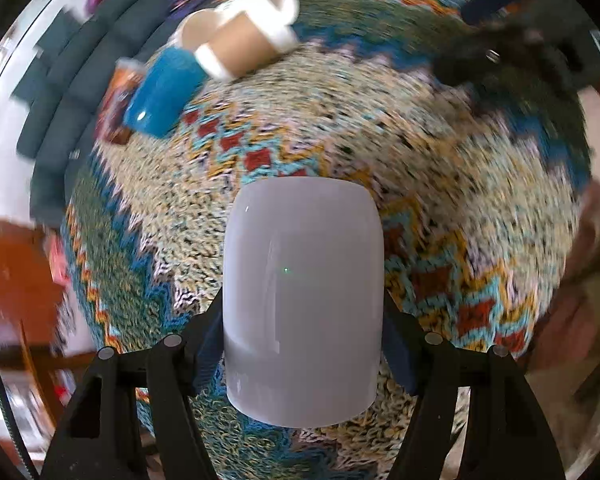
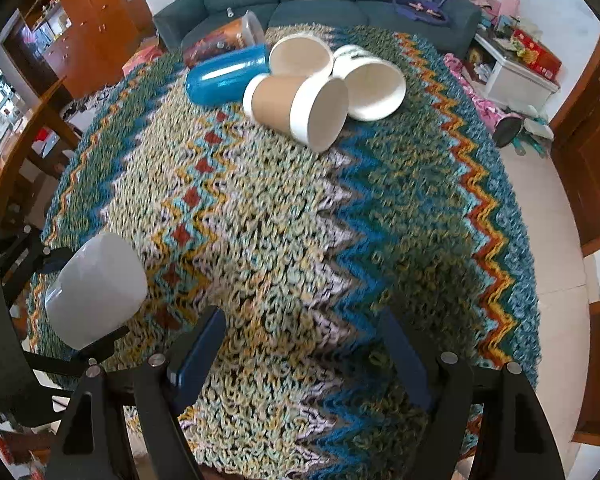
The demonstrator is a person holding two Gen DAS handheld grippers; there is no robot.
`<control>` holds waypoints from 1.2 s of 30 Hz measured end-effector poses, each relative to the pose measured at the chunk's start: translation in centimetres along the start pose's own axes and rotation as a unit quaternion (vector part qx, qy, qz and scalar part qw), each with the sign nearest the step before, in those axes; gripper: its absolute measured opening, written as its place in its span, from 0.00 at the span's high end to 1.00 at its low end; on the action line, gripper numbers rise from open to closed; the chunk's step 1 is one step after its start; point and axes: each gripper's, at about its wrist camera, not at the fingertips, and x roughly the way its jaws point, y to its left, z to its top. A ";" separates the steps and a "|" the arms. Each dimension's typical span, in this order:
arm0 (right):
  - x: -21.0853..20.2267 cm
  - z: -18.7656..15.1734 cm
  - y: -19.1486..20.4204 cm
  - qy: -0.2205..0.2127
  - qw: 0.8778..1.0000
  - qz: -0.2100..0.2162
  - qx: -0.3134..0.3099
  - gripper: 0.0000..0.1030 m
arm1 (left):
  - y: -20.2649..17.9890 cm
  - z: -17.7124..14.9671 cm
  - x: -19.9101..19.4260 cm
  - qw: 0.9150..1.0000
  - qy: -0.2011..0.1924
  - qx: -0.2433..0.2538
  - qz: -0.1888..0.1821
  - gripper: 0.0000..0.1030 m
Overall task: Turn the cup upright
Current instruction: 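Lift the white cup with the left tool and rotate it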
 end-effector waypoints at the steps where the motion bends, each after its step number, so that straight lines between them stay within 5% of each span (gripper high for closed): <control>1: 0.2 -0.3 0.1 0.005 1.000 0.001 -0.001 0.22 | -0.2 -0.1 0.3 1.000 0.001 0.015 -0.001 0.31; 14: 1.1 -1.9 0.0 0.030 0.999 -0.001 0.010 0.22 | -2.5 -0.3 1.3 0.988 -0.018 0.153 -0.015 0.30; 16: 1.1 -2.0 0.0 0.031 0.999 0.001 0.010 0.22 | -2.2 -0.1 1.4 0.988 -0.015 0.155 -0.018 0.30; 20: 1.2 -2.1 0.2 0.035 0.999 0.004 0.010 0.22 | -1.8 0.2 1.4 0.987 -0.019 0.156 -0.011 0.14; 36: -0.4 -2.5 1.7 0.011 1.000 0.016 -0.016 0.22 | -1.9 -0.9 -2.8 0.988 -0.059 0.138 -0.035 0.02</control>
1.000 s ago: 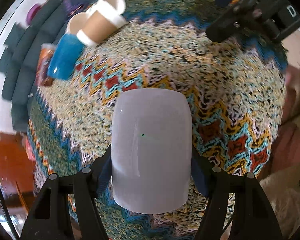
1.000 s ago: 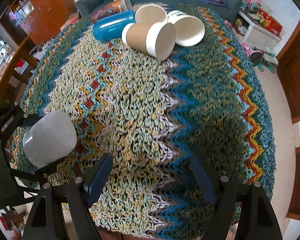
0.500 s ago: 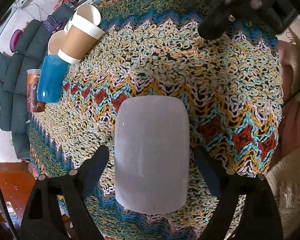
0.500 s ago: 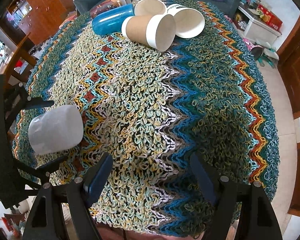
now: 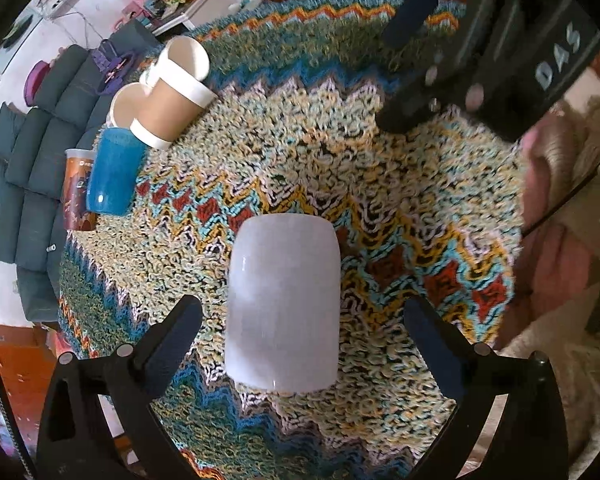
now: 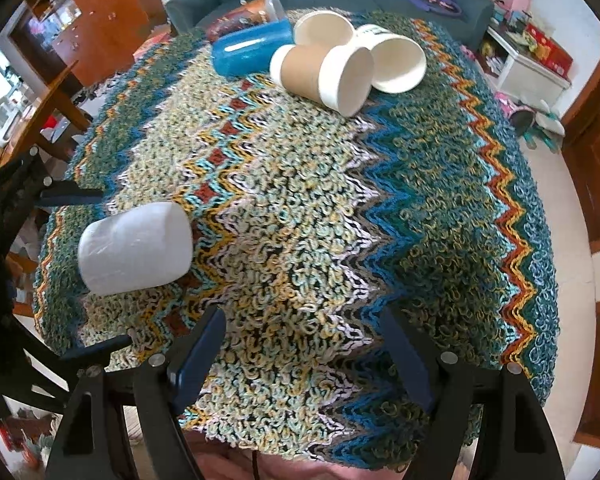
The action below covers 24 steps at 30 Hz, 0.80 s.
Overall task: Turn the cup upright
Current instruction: 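Lift the white cup with the left tool and rotate it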
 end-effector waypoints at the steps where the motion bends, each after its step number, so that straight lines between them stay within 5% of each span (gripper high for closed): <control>1: -0.3 0.0 0.3 -0.005 1.000 0.001 -0.007 0.22 | 0.1 -0.1 -0.6 1.000 -0.005 -0.006 0.001 0.02; 9: -1.8 0.1 4.0 -0.030 0.995 0.009 -0.098 0.22 | 2.3 -2.3 -4.0 0.994 -0.032 -0.108 0.010 0.02; 13: -2.2 0.4 5.9 -0.036 0.989 0.015 -0.143 0.22 | 3.5 -3.5 -5.1 0.979 -0.040 -0.196 0.030 0.02; 19: -2.6 0.6 7.8 -0.047 0.979 0.016 -0.198 0.22 | 5.0 -5.8 -6.9 0.938 -0.051 -0.342 0.037 0.02; 24: -2.4 1.0 9.2 -0.053 0.963 0.030 -0.262 0.22 | 5.6 -8.3 -8.2 0.887 -0.077 -0.456 0.012 0.01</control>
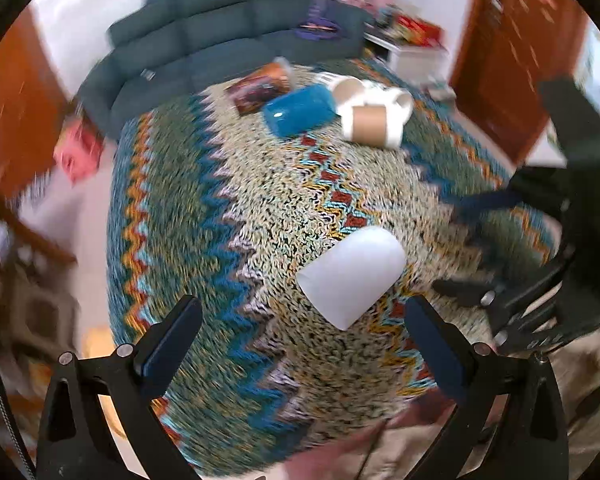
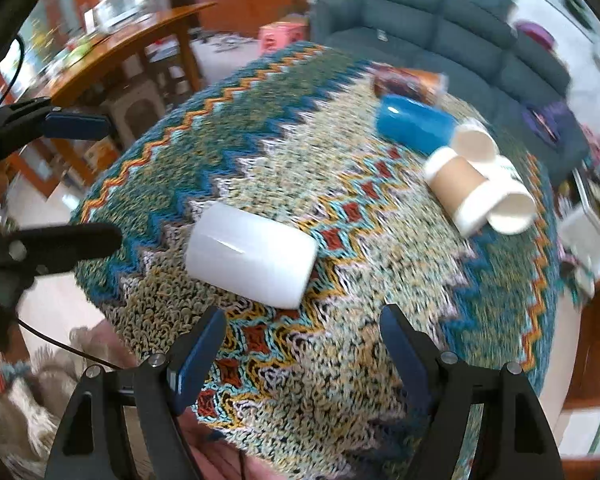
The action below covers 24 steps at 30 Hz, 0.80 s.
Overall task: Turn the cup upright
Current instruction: 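Lift the white cup with the left tool and rotate it, then grasp the white cup with the right tool while the left tool holds it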
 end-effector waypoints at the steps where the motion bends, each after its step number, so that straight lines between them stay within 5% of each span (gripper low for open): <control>1: 0.2 0.2 0.2 -0.001 1.000 -0.002 -0.013 0.22 | 0.2 -0.2 -0.1 1.000 -0.002 -0.017 -0.006 0.01; 8: 1.7 1.7 1.4 -0.003 0.991 0.009 -0.130 0.22 | 0.7 -1.9 -0.2 0.996 -0.012 -0.090 -0.013 0.01; 17: 3.9 1.7 4.3 0.016 0.960 0.003 -0.278 0.22 | 2.6 -4.2 1.3 0.988 -0.008 -0.152 -0.027 0.01; 24: 5.6 1.9 5.3 0.036 0.945 -0.011 -0.324 0.22 | 3.5 -5.0 3.2 0.984 0.018 -0.176 -0.028 0.01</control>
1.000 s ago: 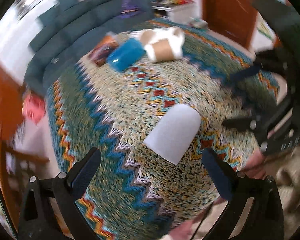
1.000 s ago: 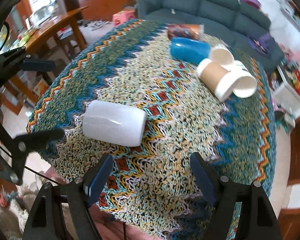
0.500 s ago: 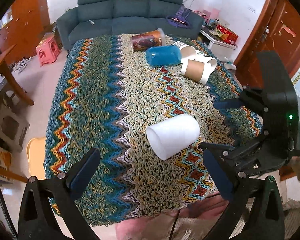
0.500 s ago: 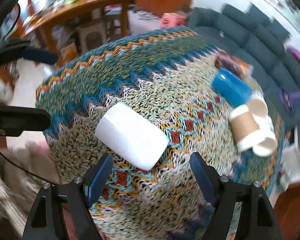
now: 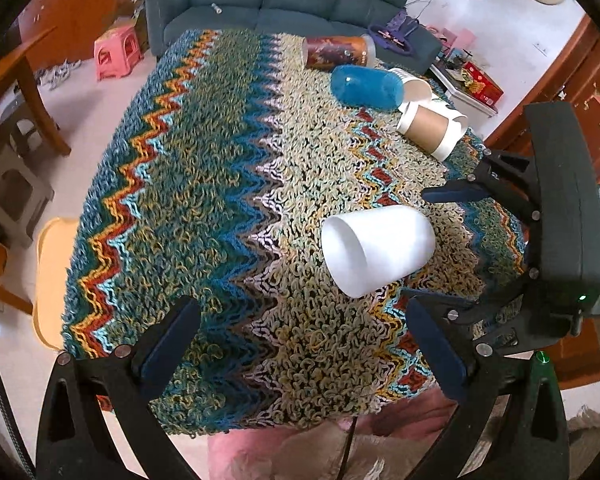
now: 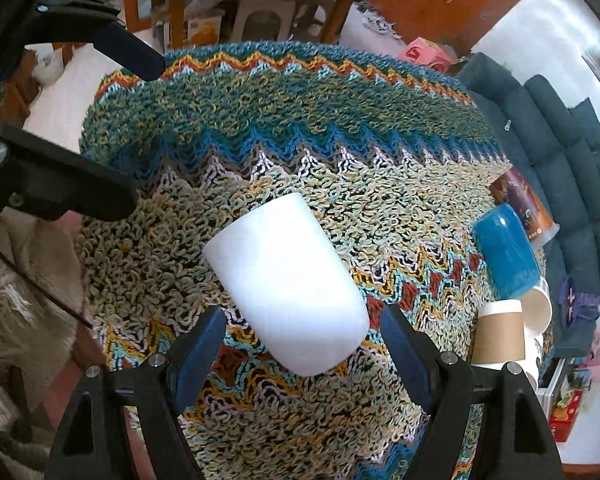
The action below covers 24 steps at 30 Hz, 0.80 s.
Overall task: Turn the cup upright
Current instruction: 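Grasp the white cup with the right tool while the left tool holds it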
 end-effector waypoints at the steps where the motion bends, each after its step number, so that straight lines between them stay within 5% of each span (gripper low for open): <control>1: 0.3 0.2 -0.1 0.005 1.000 -0.002 -0.002 0.22 | 0.1 0.0 0.2 1.000 0.001 -0.002 0.001 0.01; 24: 3.6 4.3 0.9 0.087 0.995 0.018 -0.054 0.23 | 3.7 -1.2 2.5 0.997 0.033 -0.069 -0.009 0.01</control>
